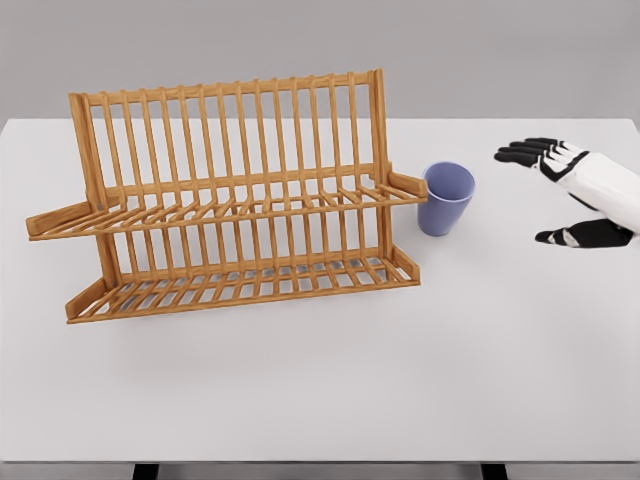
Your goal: Right arm put cup on second shelf
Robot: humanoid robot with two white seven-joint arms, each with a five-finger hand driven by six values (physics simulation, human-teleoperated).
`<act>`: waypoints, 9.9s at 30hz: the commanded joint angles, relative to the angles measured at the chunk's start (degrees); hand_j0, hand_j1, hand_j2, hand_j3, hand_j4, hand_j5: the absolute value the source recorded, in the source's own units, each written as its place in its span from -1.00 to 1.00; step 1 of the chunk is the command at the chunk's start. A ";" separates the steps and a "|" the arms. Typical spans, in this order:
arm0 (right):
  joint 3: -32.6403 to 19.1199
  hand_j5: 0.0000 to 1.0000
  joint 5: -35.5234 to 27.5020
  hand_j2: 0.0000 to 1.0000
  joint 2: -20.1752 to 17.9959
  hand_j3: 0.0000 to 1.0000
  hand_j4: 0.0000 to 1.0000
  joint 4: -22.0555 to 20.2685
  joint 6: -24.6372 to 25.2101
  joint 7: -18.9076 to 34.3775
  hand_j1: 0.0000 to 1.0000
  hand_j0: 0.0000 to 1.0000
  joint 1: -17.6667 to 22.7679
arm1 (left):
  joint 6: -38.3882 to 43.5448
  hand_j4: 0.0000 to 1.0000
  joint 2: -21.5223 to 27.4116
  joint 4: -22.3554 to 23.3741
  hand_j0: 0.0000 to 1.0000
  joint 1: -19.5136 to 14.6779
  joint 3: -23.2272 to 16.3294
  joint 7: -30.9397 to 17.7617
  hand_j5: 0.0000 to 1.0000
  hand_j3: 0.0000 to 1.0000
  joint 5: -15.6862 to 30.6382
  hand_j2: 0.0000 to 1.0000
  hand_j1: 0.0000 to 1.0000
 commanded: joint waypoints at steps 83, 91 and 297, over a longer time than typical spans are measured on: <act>10.02 1.00 -31.29 1.00 21.94 1.00 1.00 29.73 22.63 6.91 1.00 1.00 -12.39 | 0.03 1.00 0.00 0.04 1.00 0.00 -0.05 -0.09 1.00 1.00 -0.02 1.00 1.00; 10.20 1.00 -31.29 1.00 22.38 1.00 1.00 29.90 22.63 6.91 1.00 1.00 -12.31 | 0.03 1.00 0.00 -0.05 1.00 0.00 0.03 -0.01 1.00 1.00 -0.02 1.00 1.00; 12.92 0.91 -34.28 0.91 27.21 0.91 0.91 -3.85 27.55 6.91 0.91 0.91 -12.66 | 0.03 1.00 0.00 0.04 1.00 0.00 -0.05 -0.09 1.00 1.00 -0.02 1.00 1.00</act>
